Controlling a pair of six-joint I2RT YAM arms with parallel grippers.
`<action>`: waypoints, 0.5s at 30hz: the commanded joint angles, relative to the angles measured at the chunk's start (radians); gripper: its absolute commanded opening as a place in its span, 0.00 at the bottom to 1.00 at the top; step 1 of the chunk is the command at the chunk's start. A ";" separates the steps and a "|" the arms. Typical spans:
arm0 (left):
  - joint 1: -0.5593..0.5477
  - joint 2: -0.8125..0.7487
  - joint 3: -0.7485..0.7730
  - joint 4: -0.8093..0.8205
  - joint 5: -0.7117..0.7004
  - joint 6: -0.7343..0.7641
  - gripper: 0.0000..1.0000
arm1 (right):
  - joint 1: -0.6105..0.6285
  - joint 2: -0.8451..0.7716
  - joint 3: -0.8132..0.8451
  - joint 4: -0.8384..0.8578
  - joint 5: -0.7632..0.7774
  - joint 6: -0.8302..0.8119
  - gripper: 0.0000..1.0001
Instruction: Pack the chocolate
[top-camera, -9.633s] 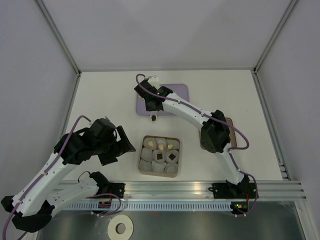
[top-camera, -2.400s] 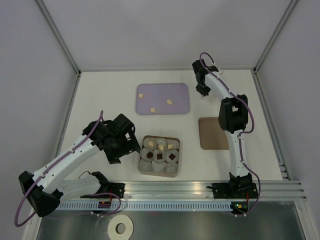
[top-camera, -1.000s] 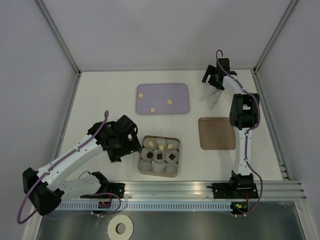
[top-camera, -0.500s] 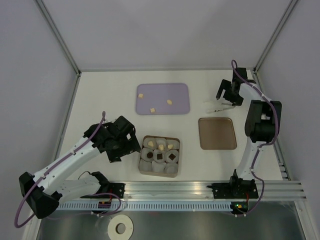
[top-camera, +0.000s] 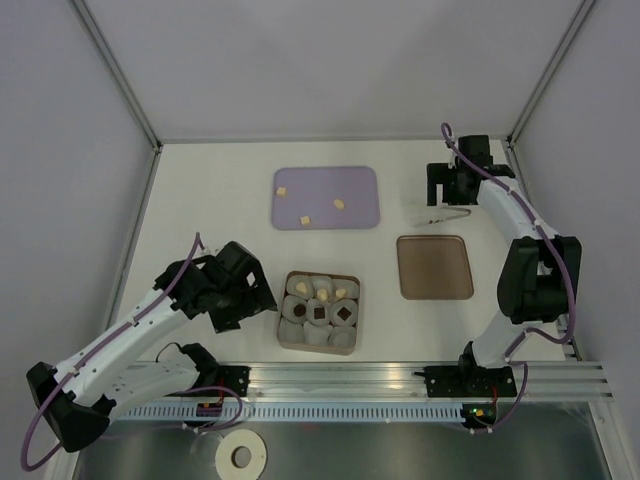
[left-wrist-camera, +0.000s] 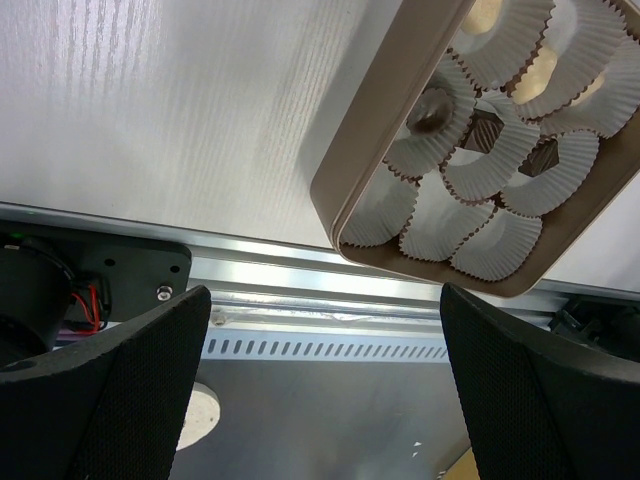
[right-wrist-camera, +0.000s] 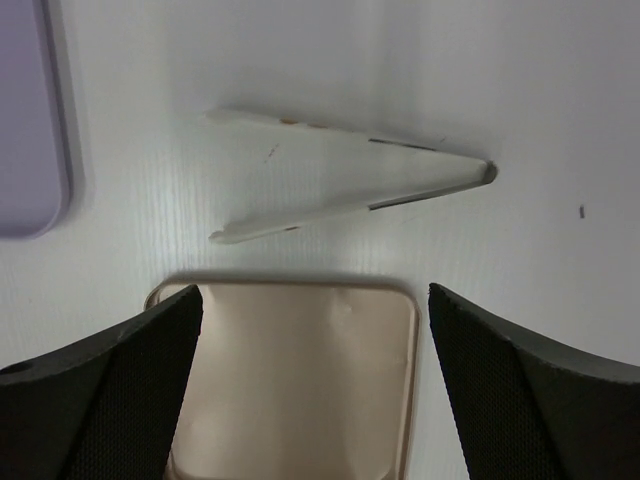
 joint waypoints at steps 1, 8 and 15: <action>-0.004 -0.026 -0.018 0.013 0.015 0.007 1.00 | 0.052 0.001 -0.021 -0.099 0.012 0.023 0.98; -0.004 -0.021 -0.022 0.015 0.003 -0.005 1.00 | 0.114 0.030 -0.106 0.022 -0.100 0.235 0.98; -0.004 -0.026 -0.024 0.015 -0.008 -0.022 1.00 | 0.139 0.180 0.017 0.139 -0.090 0.316 0.98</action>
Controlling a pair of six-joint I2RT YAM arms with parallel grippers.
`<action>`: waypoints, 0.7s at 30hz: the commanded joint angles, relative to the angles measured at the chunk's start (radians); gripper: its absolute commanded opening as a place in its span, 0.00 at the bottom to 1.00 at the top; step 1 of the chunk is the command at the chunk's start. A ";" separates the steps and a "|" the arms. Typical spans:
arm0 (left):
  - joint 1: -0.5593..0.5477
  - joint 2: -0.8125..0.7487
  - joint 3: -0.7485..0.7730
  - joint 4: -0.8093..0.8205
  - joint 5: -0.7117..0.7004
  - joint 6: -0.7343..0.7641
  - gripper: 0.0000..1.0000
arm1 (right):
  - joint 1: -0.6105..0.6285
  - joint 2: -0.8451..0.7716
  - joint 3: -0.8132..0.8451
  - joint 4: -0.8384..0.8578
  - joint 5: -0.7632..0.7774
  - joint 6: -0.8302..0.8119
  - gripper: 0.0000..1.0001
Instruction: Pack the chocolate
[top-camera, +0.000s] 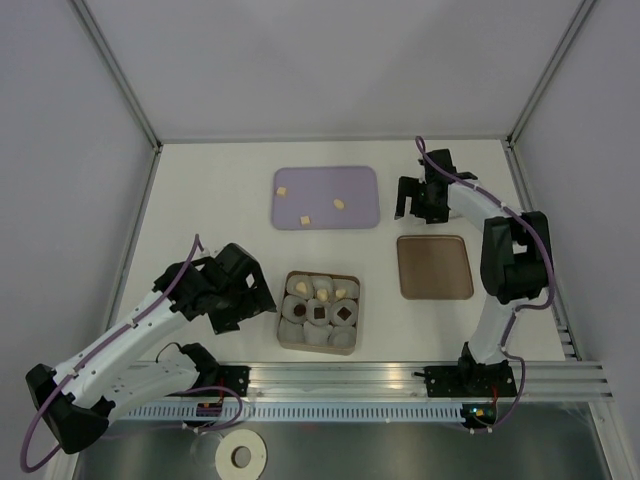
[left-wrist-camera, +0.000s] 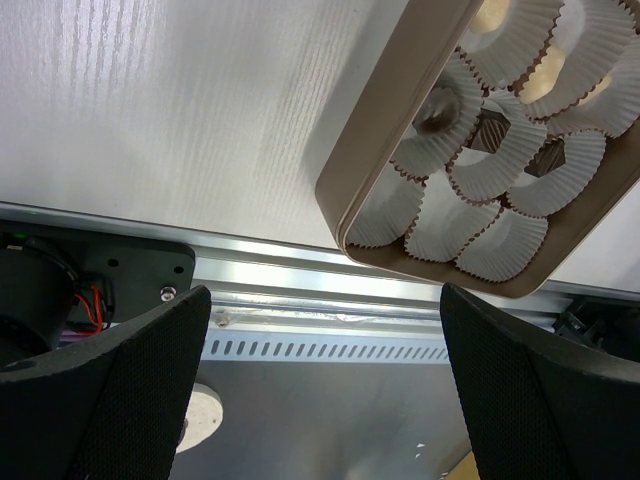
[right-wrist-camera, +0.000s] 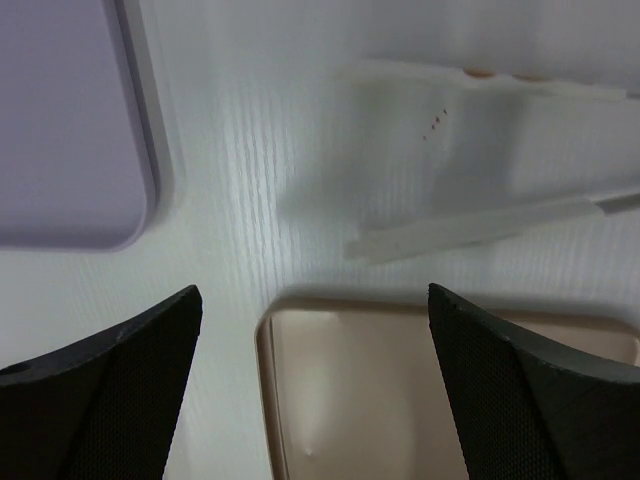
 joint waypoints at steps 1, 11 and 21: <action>-0.004 -0.008 -0.004 0.016 -0.009 -0.024 1.00 | 0.012 0.114 0.120 0.083 -0.006 0.072 0.98; -0.004 0.007 -0.004 0.018 -0.012 -0.021 1.00 | 0.040 0.147 0.215 0.083 0.067 0.074 0.98; -0.004 0.029 0.003 0.022 -0.012 0.008 1.00 | 0.032 0.390 0.489 -0.015 0.161 -0.009 0.98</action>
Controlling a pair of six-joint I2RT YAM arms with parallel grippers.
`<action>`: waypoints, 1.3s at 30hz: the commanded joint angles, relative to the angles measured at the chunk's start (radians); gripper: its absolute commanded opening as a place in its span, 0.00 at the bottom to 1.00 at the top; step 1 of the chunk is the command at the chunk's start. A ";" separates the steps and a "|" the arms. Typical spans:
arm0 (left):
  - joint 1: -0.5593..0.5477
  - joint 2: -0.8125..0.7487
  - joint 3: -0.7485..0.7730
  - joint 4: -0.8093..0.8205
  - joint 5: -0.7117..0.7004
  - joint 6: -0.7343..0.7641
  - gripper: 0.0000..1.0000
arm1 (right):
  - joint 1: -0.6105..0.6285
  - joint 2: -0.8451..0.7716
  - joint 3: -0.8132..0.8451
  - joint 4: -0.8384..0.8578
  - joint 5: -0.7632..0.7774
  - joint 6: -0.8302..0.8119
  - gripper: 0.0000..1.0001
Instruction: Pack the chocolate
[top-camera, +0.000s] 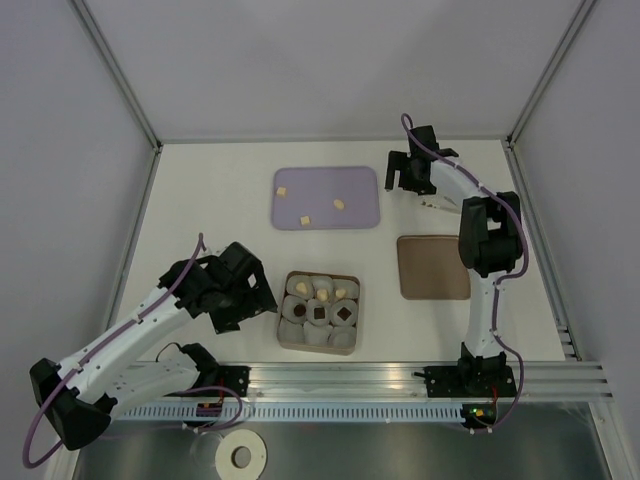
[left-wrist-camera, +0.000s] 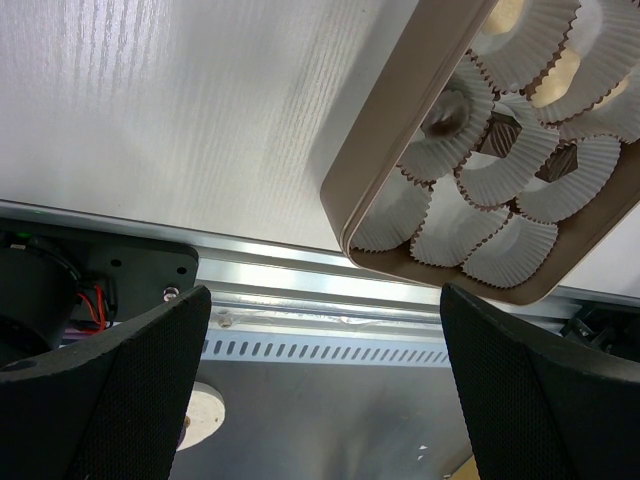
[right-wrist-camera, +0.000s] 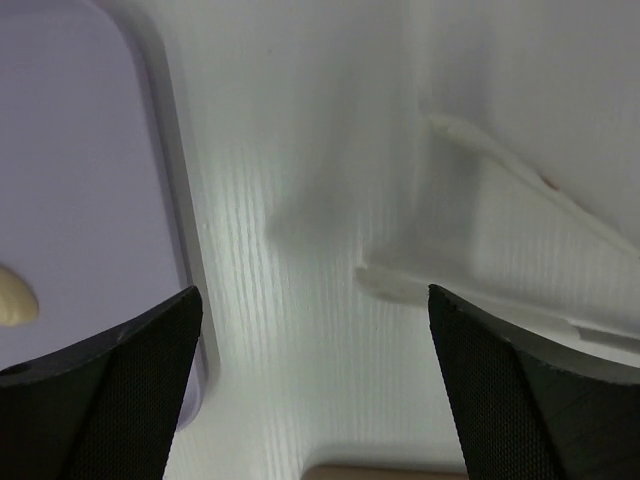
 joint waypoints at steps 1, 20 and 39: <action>-0.004 -0.008 0.002 0.020 -0.007 0.007 1.00 | -0.008 0.121 0.204 -0.057 0.067 -0.053 0.98; -0.004 -0.025 -0.026 0.003 0.023 0.039 1.00 | -0.144 -0.282 -0.220 0.070 -0.133 -0.820 0.98; -0.004 0.104 -0.030 0.080 -0.081 0.166 1.00 | -0.275 -0.054 -0.066 -0.014 -0.361 -0.969 0.98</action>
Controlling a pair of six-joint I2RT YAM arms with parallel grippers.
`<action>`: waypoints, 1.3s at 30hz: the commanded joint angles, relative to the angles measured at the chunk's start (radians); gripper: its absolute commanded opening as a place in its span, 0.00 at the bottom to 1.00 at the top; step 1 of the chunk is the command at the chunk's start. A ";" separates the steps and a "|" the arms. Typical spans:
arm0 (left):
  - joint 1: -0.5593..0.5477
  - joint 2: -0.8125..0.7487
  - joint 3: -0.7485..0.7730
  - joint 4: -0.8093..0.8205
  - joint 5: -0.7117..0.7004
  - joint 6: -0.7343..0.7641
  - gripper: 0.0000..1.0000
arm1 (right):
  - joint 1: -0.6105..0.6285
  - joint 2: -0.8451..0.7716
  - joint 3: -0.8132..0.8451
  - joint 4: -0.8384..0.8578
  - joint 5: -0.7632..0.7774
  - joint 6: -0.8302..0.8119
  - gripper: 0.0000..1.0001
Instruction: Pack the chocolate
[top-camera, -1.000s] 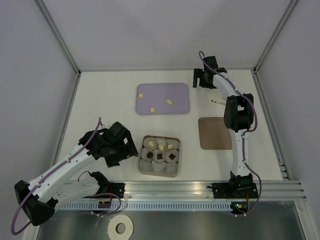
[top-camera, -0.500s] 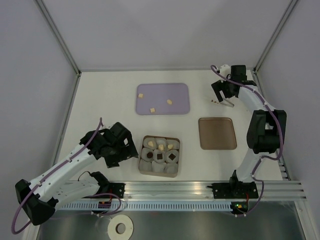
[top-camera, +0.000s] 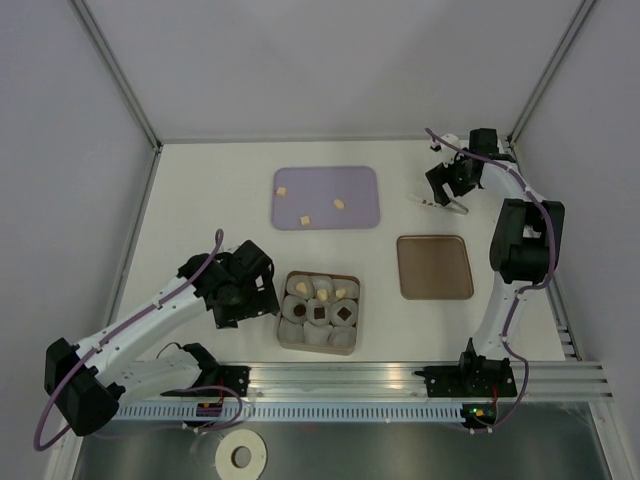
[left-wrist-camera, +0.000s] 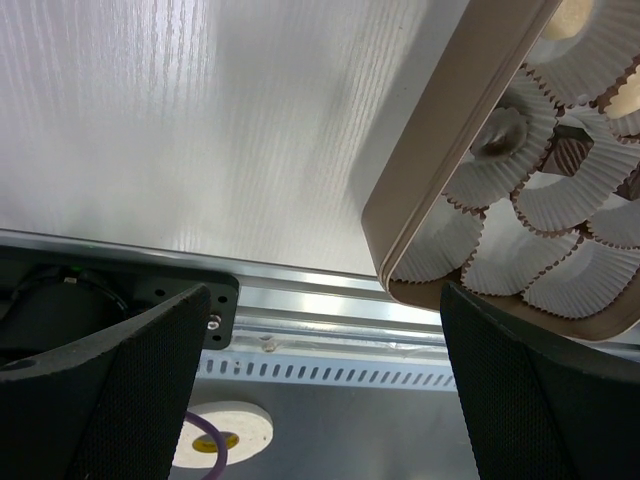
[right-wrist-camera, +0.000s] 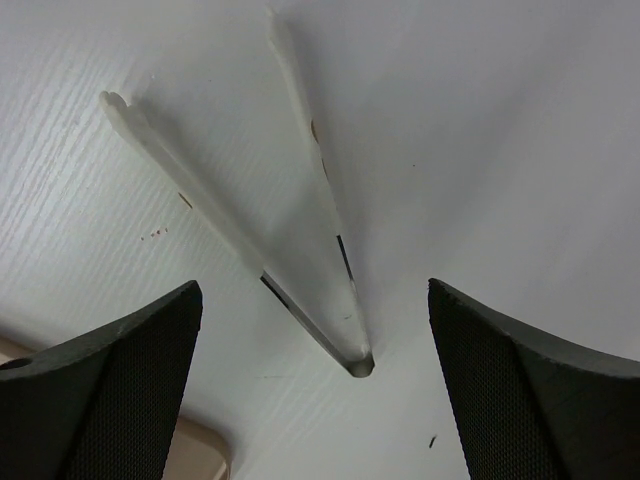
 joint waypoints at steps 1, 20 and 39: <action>-0.004 0.003 -0.005 0.050 -0.047 0.056 0.99 | 0.003 0.037 0.003 0.018 -0.025 -0.043 0.98; -0.004 0.002 0.025 0.036 -0.056 0.075 1.00 | 0.009 0.136 -0.028 0.045 0.011 0.060 0.52; -0.004 0.020 0.111 -0.035 -0.078 0.049 1.00 | 0.057 0.194 0.011 0.027 0.037 0.321 0.42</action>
